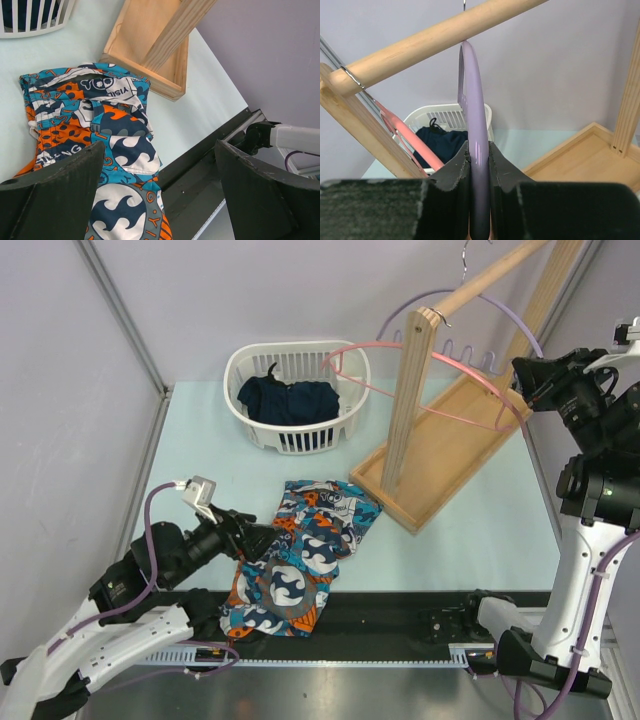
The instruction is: Remove the shorts from the hanger
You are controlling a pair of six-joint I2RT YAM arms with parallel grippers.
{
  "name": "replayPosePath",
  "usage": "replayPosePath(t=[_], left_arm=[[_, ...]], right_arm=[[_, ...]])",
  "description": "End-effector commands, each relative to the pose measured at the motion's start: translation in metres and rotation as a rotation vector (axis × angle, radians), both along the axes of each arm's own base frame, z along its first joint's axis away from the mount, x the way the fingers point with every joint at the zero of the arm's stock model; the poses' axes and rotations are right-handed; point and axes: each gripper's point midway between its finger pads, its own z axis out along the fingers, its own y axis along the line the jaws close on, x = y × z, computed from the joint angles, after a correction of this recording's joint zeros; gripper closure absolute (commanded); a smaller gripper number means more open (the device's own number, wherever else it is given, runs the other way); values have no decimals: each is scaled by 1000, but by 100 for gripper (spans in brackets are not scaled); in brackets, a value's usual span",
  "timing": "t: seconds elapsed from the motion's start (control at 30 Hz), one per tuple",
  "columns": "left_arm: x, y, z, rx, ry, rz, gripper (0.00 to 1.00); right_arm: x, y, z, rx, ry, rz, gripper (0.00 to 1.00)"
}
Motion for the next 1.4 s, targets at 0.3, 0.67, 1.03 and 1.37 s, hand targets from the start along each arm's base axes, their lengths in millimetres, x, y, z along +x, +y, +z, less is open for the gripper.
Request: replayPosePath(t=[0.3,0.67,1.03,1.37], left_arm=[[-2,-2,-2,4,-13,-24,4],[1,-26,-41,129,81,-97,1],[41,-42,-120,576,230,-74,0],[73,-78,-195,883,282,-104,0]], right_arm=[[-35,-6,11,-13,-75,-90,100],[-46,-18,-28,8,23,-183,94],[-55,-48,-74,110,217,-388,11],[-66,-56,-126,142,402,-455,4]])
